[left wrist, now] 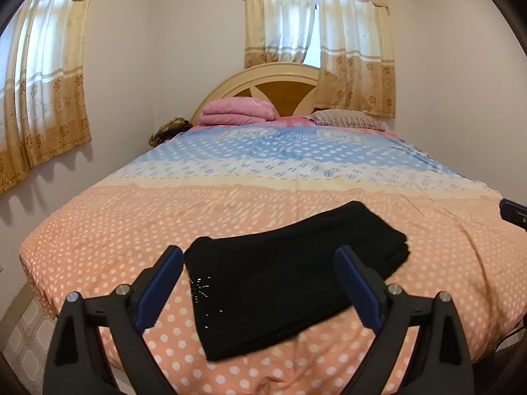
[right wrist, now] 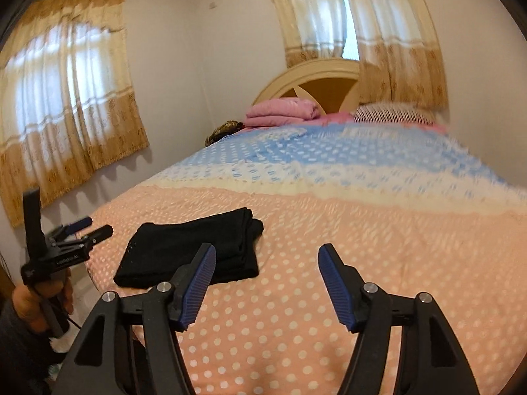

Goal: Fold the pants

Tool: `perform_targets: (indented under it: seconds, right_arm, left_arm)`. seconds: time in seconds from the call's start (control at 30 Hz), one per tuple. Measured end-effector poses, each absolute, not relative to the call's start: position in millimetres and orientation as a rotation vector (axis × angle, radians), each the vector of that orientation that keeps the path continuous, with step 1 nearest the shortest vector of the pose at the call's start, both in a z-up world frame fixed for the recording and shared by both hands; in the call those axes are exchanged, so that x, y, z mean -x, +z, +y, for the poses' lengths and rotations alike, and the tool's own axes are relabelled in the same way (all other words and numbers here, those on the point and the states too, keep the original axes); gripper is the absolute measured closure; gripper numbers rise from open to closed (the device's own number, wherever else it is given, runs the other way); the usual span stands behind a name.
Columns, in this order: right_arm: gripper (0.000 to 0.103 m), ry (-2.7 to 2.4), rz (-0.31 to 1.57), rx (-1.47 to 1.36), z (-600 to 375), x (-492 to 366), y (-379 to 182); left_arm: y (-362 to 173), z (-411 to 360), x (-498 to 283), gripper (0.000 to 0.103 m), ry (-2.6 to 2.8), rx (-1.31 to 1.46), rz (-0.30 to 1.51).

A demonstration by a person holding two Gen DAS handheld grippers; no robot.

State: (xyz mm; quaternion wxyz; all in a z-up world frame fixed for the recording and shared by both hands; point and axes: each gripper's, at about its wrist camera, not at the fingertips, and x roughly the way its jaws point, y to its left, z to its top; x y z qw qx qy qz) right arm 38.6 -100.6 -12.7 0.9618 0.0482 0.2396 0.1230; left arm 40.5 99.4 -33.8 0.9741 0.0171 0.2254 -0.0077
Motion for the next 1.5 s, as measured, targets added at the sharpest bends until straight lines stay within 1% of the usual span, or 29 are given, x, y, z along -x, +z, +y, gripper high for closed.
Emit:
perform_targets:
  seconds: [0.27,0.37,0.53,0.6,0.93,1.27,1.5]
  right_arm:
    - [0.036,0.263,0.475,-0.102,-91,-31,-11]
    - [0.036,0.273,0.472,-0.092,-87,-29,-10]
    - [0.036,0.272,0.472,-0.091,-87,-27,-11]
    - [0.036,0.271,0.473,-0.098,-89,-28,-10]
    - [0.036,0.268,0.454,-0.090,-88,-23,-7]
    - [0.036,0.268,0.438,-0.071,-86,-19,-4]
    - [0.036,0.266,0.442,-0.066,-84,-19,-6]
  left_arm:
    - [-24,94,-30,0.005,-0.025,-0.033,0.410]
    - [-25,94,-31,0.003,-0.027,-0.020,0.413]
    - [-27,91,-31,0.003,-0.028,-0.018,0.425]
    - [-27,89,-31,0.000,-0.027,-0.022,0.423]
    - [-23,84,-28,0.000,-0.032,-0.021,0.422]
    - [-12,88,-21,0.000,-0.009,0.008,0.374]
    - [-15,92,-24,0.000,0.016,0.015,0.383]
